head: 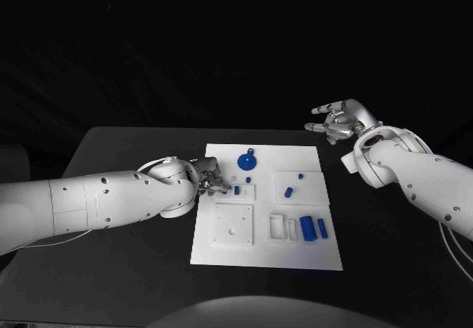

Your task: Assemble the parts on the task board

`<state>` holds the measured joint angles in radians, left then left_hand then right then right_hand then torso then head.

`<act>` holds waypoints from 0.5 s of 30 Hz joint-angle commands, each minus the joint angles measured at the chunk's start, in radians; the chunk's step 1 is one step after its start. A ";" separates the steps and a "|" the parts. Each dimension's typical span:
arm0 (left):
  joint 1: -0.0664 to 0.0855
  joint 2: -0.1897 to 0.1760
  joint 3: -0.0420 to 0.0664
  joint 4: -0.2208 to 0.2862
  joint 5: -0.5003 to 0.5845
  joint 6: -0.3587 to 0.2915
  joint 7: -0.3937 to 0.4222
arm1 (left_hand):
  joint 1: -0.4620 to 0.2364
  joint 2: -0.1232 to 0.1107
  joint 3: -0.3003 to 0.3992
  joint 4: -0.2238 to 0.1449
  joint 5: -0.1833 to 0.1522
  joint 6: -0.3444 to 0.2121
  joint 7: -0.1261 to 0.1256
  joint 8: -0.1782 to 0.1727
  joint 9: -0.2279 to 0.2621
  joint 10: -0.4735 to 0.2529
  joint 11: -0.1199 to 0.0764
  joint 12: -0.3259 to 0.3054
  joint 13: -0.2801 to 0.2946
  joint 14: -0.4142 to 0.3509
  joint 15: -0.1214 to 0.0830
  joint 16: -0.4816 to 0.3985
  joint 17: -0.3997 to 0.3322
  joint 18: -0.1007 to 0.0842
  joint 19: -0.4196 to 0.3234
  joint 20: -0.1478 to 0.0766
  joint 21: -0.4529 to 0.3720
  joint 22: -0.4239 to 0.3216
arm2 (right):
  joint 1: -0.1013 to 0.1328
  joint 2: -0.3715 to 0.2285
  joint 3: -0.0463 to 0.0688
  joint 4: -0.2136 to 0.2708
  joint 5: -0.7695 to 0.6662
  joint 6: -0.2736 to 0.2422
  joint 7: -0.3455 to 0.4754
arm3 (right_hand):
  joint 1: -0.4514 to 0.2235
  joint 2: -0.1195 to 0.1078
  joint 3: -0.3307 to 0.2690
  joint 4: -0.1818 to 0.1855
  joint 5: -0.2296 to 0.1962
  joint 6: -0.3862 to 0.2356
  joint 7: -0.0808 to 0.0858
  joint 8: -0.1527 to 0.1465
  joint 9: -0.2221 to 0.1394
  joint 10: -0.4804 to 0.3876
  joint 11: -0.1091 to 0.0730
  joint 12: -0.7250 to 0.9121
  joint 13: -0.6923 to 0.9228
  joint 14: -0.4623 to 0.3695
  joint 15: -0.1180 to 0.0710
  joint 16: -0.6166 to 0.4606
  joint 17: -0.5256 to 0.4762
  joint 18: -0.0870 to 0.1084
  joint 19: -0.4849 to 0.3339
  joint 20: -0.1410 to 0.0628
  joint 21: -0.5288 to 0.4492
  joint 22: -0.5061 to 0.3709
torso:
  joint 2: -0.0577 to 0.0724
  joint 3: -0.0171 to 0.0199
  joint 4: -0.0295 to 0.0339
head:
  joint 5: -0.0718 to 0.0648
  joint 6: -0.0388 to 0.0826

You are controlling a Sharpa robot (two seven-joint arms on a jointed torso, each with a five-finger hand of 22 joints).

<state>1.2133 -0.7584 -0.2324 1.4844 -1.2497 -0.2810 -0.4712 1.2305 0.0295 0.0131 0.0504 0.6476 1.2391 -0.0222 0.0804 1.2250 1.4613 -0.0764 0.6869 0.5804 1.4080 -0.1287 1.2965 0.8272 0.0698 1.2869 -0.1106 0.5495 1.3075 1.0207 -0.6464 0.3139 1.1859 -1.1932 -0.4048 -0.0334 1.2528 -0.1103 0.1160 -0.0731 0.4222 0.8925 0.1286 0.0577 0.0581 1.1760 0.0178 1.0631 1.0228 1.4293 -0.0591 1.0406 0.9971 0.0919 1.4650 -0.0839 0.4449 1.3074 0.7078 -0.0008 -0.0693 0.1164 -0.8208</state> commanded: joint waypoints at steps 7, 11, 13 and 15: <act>-0.007 -0.001 -0.005 0.007 -0.025 0.018 -0.023 | 0.006 -0.002 0.088 -0.081 0.009 0.027 -0.017 0.008 0.004 0.042 -0.010 -0.002 -0.002 0.010 0.002 -0.004 0.006 0.016 0.000 0.012 0.008 0.018 | -0.002 0.000 0.000 0.001 -0.006 0.010 0.008 | -0.011 -0.002 -0.001 0.003 0.007 0.006 -0.003 0.001 0.002 0.000 -0.004 -0.002 -0.001 0.001 0.000 -0.004 -0.001 0.015 0.036 0.005 -0.002 0.046 | 0.000 0.0001 0.0003 | 0.002 -0.002; -0.007 -0.003 -0.005 0.010 -0.031 0.012 -0.029 | 0.006 -0.001 0.090 -0.084 0.010 0.028 -0.017 0.008 0.005 0.042 -0.010 -0.002 -0.003 0.011 0.002 -0.004 0.007 0.017 -0.001 0.013 0.009 0.017 | -0.002 0.000 0.000 0.001 -0.006 0.010 0.008 | -0.011 -0.002 -0.001 0.003 0.007 0.006 -0.003 0.001 0.002 0.000 -0.004 -0.002 -0.001 0.001 0.000 -0.004 -0.001 0.015 0.036 0.005 -0.002 0.046 | 0.000 0.0003 0.0001 | 0.002 -0.003; -0.007 -0.004 -0.005 0.012 -0.034 0.009 -0.032 | 0.005 0.000 0.091 -0.085 0.011 0.028 -0.017 0.008 0.004 0.042 -0.010 -0.002 -0.003 0.012 0.002 -0.004 0.008 0.018 0.000 0.014 0.009 0.017 | -0.002 0.000 0.000 0.001 -0.006 0.010 0.008 | -0.011 -0.002 -0.001 0.003 0.007 0.006 -0.003 0.001 0.002 0.000 -0.004 -0.002 -0.001 0.001 0.000 -0.004 -0.001 0.015 0.036 0.005 -0.002 0.046 | 0.000 0.0003 0.0005 | 0.001 -0.004; -0.007 -0.005 -0.005 0.013 -0.036 0.007 -0.034 | 0.005 0.000 0.092 -0.086 0.011 0.028 -0.017 0.008 0.004 0.043 -0.010 -0.001 -0.003 0.012 0.002 -0.004 0.008 0.019 0.000 0.014 0.010 0.017 | -0.002 0.000 0.000 0.001 -0.006 0.010 0.008 | -0.011 -0.002 -0.001 0.003 0.007 0.006 -0.003 0.001 0.002 0.000 -0.004 -0.002 -0.001 0.001 0.000 -0.004 -0.001 0.015 0.036 0.005 -0.002 0.046 | 0.000 0.0003 0.0001 | 0.002 -0.004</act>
<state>1.2113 -0.7639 -0.2337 1.4940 -1.2731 -0.2852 -0.4903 1.2250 0.0251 0.0131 0.0504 0.6535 1.2415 -0.0214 0.0852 1.2285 1.4614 -0.0763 0.6869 0.5780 1.4117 -0.1250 1.2965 0.8345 0.0700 1.2867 -0.1035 0.5537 1.3074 1.0191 -0.6468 0.3139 1.1859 -1.1931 -0.4048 -0.0329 1.2528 -0.1103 0.1161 -0.0731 0.4238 0.8925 0.1286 0.0577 0.0581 1.1760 0.0179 1.0631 1.0228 1.4293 -0.0591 1.0406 0.9970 0.0918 1.4650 -0.0839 0.4449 1.3074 0.7078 -0.0005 -0.0689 0.1180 -0.8242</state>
